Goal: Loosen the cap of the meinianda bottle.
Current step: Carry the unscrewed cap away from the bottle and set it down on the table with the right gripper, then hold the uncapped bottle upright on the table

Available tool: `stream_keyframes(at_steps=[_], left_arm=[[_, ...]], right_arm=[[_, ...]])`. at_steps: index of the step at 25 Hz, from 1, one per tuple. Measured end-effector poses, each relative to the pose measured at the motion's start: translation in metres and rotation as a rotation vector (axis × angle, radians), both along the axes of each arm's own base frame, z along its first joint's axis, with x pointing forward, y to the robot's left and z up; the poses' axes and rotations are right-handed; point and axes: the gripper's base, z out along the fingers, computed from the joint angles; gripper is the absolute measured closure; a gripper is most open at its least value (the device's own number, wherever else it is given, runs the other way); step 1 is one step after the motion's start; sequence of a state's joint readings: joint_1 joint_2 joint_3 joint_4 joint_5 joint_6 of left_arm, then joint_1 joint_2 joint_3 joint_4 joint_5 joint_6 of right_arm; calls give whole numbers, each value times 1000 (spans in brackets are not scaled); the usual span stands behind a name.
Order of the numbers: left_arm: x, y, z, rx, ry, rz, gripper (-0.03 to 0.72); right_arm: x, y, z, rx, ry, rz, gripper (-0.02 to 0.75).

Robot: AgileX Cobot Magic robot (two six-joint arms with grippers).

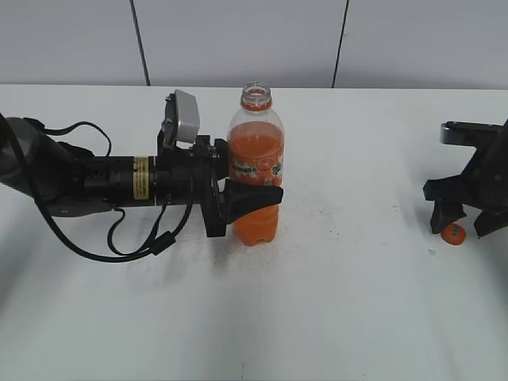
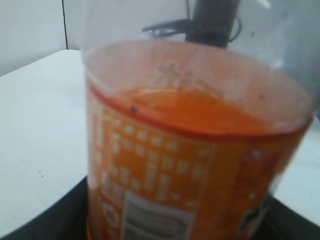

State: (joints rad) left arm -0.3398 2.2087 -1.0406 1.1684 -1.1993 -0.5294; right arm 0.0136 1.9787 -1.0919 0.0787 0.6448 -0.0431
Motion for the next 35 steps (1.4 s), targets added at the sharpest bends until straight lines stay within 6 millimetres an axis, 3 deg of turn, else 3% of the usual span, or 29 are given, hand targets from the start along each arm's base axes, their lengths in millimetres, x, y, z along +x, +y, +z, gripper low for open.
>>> stream_keyframes(at_steps=[6,12,16,18,20,23,29,35], left_arm=[[0,0,0,0,0,0,259],[0,0,0,0,0,0,259],[0,0,0,0,2,0,259],[0,0,0,-3,12,2,216],[0,0,0,-8,36,2,122],[-1,0,0,-6,52,-6,55],[-4,1,6,-7,47,-11,45],[-5,1,38,-38,-30,-7,53]], right_arm=[[0,1,5,17,3,-14,195],[9,3,56,35,-144,-22,193],[9,3,79,42,-211,-26,193],[7,3,86,45,-229,-27,193],[6,3,89,48,-238,-28,193],[6,3,91,49,-243,-29,193],[6,5,92,66,-242,-41,193],[5,6,91,89,-231,-56,193]])
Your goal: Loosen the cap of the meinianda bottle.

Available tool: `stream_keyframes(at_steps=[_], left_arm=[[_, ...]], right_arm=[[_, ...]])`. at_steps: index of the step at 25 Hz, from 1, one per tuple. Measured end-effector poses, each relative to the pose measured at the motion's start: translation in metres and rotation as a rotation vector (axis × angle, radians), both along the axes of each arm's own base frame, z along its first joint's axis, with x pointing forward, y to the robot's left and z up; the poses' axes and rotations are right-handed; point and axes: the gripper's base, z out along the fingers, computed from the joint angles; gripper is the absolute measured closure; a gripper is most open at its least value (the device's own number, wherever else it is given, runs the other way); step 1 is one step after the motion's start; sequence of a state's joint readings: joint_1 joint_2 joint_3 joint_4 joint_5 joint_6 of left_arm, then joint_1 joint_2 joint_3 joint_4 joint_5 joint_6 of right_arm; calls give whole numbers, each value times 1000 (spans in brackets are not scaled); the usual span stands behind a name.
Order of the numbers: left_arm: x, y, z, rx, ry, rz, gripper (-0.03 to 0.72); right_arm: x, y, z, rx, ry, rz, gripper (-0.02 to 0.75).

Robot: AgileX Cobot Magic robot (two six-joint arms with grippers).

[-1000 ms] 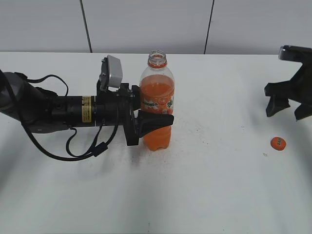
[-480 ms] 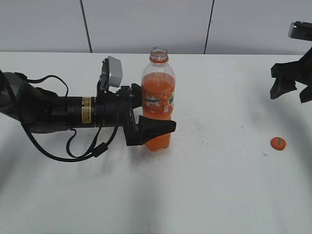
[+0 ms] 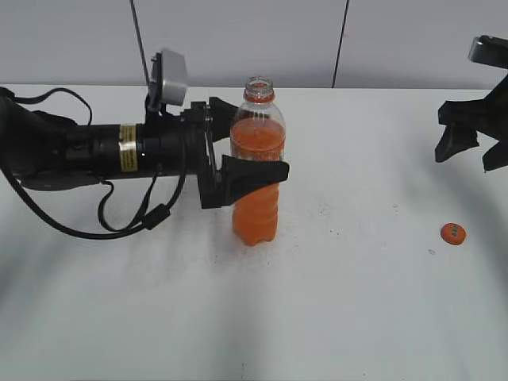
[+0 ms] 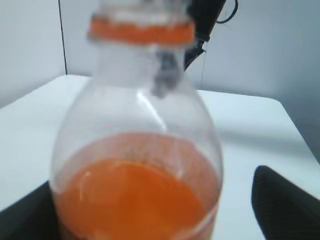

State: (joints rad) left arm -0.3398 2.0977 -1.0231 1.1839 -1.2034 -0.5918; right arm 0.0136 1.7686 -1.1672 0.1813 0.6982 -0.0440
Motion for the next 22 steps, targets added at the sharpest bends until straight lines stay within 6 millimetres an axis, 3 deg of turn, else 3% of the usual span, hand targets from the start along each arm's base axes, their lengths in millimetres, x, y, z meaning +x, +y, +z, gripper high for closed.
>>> stream_keyframes(at_steps=[6,15,22], left_arm=[[-3,1,38,-40,-93,6,69],[-17,9,115,-98,-268,66,94],[-36,34,188,39,-398,330,96]], right_arm=[[-5,1,14,8,-25,0,193],[-27,1,75,4,-189,19,193],[-53,0,117,4,-299,27,193]])
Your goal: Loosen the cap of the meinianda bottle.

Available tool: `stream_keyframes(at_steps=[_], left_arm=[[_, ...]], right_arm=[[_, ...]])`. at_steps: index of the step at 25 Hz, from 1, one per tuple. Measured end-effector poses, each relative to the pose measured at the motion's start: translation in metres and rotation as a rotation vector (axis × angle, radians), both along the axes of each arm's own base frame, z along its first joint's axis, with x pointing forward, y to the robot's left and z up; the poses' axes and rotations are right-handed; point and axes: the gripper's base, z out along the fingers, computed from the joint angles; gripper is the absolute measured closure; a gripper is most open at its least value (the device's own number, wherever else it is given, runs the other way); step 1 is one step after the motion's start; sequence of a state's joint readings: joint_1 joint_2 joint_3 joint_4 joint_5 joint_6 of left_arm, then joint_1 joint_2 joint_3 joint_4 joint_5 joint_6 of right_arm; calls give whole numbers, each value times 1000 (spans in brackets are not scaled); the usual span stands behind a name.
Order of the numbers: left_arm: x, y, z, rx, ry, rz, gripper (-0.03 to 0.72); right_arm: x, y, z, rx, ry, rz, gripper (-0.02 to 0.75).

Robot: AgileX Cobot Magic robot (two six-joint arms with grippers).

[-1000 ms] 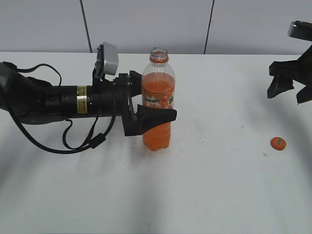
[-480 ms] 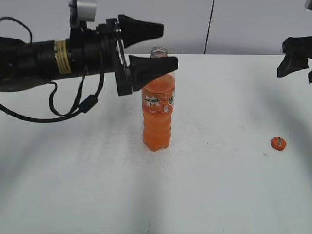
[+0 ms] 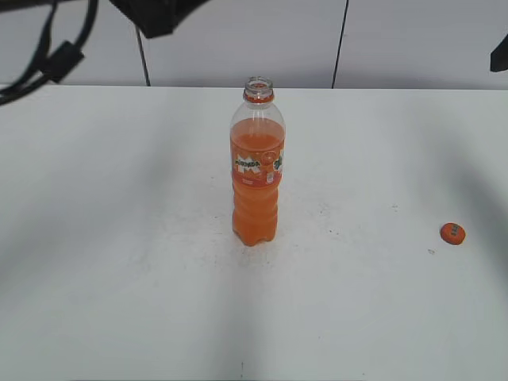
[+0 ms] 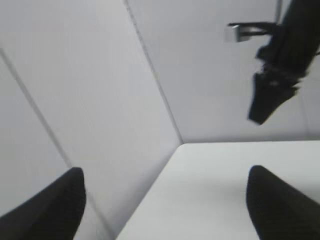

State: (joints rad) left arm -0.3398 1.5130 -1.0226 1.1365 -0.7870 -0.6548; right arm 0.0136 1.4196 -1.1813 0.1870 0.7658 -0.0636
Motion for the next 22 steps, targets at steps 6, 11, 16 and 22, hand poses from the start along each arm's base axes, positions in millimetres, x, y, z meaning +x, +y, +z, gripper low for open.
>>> stream_keyframes(at_steps=[6,11,16,22], left_arm=[[0,61,21,199,137,685,96],[-11,98,-8,336,547,1068,99],[-31,93,-19,389,950,990,101],[-48,132,-26,495,1262,1110,110]], right_arm=[[-24,0,18,-6,21,21,193],[-39,1,19,-5,112,43,193],[-51,0,14,-35,252,67,193],[-70,-5,15,-98,302,70,193]])
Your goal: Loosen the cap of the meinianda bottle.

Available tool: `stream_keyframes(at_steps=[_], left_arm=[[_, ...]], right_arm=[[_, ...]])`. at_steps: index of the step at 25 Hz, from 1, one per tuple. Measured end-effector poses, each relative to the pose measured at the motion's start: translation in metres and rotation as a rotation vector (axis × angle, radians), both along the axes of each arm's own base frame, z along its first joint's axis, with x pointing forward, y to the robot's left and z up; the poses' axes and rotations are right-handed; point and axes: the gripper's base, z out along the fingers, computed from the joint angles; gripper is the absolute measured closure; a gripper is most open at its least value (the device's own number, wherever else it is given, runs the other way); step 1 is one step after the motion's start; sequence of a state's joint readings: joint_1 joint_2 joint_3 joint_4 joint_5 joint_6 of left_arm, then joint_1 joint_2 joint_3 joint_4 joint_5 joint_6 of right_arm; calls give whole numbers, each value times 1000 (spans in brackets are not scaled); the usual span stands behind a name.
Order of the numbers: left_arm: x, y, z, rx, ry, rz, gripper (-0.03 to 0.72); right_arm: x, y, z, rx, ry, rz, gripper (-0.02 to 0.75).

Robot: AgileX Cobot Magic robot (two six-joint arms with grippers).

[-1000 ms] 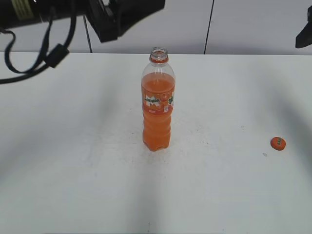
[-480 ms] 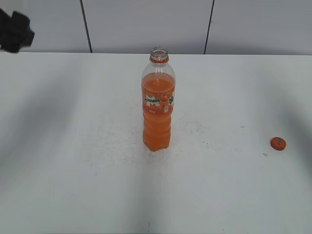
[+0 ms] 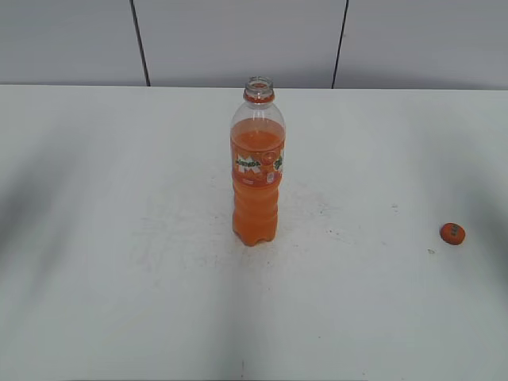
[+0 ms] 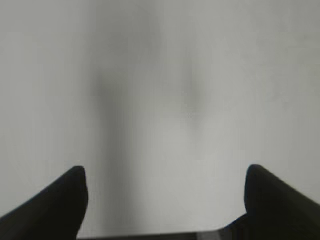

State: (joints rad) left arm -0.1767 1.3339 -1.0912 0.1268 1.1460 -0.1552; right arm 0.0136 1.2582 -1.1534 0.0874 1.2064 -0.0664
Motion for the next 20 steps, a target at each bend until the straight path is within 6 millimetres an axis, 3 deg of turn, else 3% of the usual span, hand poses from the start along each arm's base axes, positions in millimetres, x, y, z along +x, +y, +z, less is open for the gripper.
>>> stream_keyframes(at_steps=[4,7,14,20], left_arm=[[-9,28,6,17,34,71,116],[-31,34,14,11,-8,89,120],[-123,38,30,-17,-254,86,127],[-182,37,29,-24,-537,-11,127]], right_arm=[[-29,0,-11,2,18,0,193],[-61,1,-23,22,22,0,193],[-141,-1,-29,7,-148,1,193],[-182,-8,-45,-56,-350,-11,193]])
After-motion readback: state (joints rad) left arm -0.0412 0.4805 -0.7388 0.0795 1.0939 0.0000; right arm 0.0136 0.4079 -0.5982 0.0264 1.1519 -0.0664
